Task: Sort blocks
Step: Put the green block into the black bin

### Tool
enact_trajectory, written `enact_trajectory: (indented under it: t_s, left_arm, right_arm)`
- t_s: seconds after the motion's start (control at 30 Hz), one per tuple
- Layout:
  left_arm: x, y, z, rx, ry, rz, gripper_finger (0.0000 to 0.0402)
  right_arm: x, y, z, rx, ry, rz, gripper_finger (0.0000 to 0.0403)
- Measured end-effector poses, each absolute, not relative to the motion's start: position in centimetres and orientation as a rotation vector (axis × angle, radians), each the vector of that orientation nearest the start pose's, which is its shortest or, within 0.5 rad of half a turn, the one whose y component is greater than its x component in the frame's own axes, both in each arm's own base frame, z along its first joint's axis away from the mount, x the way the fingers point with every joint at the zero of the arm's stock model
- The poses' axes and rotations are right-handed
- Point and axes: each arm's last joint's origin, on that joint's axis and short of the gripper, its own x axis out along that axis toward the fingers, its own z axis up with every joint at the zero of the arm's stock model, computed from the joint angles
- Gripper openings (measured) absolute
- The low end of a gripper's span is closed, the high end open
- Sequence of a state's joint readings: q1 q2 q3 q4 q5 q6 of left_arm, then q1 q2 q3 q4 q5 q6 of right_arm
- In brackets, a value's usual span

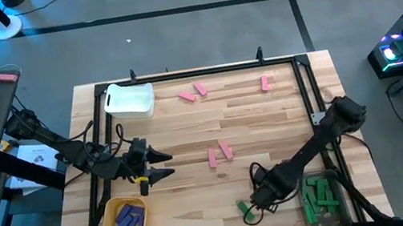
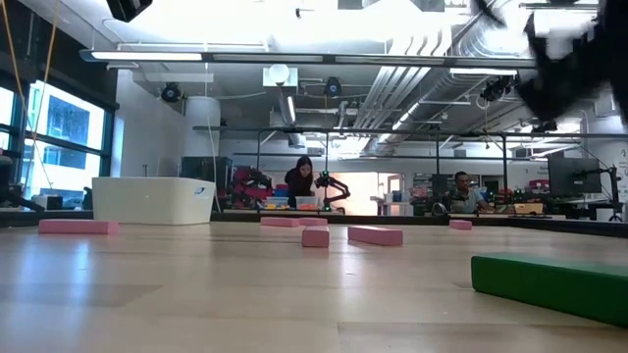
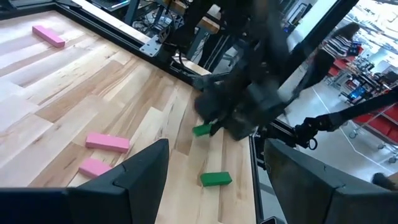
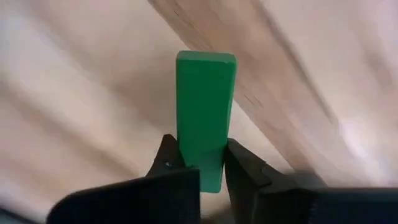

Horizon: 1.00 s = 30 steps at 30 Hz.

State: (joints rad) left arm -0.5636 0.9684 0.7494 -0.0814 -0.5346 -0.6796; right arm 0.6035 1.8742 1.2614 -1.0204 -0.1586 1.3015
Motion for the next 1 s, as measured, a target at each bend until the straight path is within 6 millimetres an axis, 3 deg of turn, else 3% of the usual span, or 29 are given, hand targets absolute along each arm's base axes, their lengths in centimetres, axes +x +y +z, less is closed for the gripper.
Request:
enact_trajectory:
  t_s: [0.13, 0.3, 0.47, 0.6, 0.77, 1.0]
  left_arm:
    - [18.6, -10.0, 29.9, -0.518, 0.254, 0.059, 0.0248]
    - [18.6, -10.0, 29.9, -0.507, 0.254, 0.058, 0.0248]
    - [18.6, -10.0, 29.9, -0.502, 0.255, 0.052, 0.0248]
    - [18.6, -10.1, 29.9, -0.502, 0.256, 0.051, 0.0248]
    - [18.7, -10.1, 29.9, -0.504, 0.252, 0.050, 0.0248]
    - [18.6, -10.1, 29.9, -0.505, 0.253, 0.047, 0.0248]
  right_arm:
    - [26.4, 19.5, 22.5, 0.538, 1.599, -0.487, 0.0007]
    - [22.5, 20.8, 26.4, 0.538, 1.712, -0.476, 0.0003]
    - [17.3, 23.4, 26.3, 0.608, 1.900, -0.492, 0.0002]
    - [14.4, 24.5, 25.9, 0.667, 1.914, -0.616, 0.0002]
    - [14.1, 24.5, 25.8, 0.752, 1.791, -0.786, 0.0022]
    - [14.1, 24.5, 25.8, 0.754, 1.763, -0.795, 0.0139]
